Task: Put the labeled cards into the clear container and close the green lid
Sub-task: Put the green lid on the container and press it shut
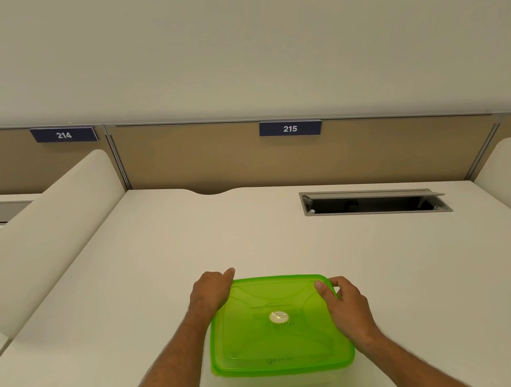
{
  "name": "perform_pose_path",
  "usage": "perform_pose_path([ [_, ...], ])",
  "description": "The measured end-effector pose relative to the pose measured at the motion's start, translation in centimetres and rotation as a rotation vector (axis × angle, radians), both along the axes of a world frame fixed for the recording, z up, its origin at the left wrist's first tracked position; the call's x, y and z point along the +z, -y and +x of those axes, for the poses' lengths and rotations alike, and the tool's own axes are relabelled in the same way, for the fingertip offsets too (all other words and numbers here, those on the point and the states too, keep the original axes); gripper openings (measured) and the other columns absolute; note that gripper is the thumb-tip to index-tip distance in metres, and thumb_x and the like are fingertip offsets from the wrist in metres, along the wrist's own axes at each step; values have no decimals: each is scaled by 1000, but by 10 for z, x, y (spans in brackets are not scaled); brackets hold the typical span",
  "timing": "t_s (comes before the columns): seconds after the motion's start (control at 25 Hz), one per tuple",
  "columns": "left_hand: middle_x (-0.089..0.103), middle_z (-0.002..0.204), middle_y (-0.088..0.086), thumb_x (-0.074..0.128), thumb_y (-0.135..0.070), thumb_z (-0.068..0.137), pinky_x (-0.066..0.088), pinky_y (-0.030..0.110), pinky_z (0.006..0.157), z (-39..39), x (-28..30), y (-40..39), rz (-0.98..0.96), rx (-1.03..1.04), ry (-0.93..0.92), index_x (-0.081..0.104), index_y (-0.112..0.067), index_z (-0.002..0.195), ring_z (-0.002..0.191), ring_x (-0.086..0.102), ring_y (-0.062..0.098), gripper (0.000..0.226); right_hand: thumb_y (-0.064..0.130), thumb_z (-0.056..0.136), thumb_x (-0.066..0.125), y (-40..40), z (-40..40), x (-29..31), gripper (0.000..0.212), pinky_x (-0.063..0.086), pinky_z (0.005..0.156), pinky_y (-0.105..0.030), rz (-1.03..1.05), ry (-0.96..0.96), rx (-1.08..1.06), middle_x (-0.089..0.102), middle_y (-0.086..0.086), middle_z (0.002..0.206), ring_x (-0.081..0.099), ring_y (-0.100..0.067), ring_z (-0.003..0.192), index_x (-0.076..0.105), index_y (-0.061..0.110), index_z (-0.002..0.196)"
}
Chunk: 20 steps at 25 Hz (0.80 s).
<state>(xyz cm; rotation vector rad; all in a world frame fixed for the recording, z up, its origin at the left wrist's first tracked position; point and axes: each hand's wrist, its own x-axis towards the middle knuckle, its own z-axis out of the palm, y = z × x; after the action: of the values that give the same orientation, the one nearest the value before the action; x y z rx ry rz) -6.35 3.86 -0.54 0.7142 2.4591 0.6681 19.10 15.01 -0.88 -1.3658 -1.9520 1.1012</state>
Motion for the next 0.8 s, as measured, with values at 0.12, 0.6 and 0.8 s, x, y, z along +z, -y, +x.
perform_pose_path([
  [0.12,66,119,15,36,-60,96,46,36,88,4,0,0,-23,37,-45,68,-6,110,110,60,34,64,47,91,58,0,0,0,32,41,56,-30,2,-1,-6,53,-1,62,51,-15,57,62,17,101],
  [0.6,64,110,10,37,-67,93,49,41,84,48,0,46,116,150,-92,46,-13,106,100,60,34,56,49,91,57,1,0,0,42,43,73,-32,12,15,-26,63,-4,84,59,-24,81,64,12,109],
  [0.8,61,122,12,34,-60,97,47,42,88,67,-4,69,90,111,-101,42,-14,120,109,59,36,53,48,92,55,5,-2,6,43,41,71,-31,24,37,-20,60,1,74,56,-20,74,62,11,112],
])
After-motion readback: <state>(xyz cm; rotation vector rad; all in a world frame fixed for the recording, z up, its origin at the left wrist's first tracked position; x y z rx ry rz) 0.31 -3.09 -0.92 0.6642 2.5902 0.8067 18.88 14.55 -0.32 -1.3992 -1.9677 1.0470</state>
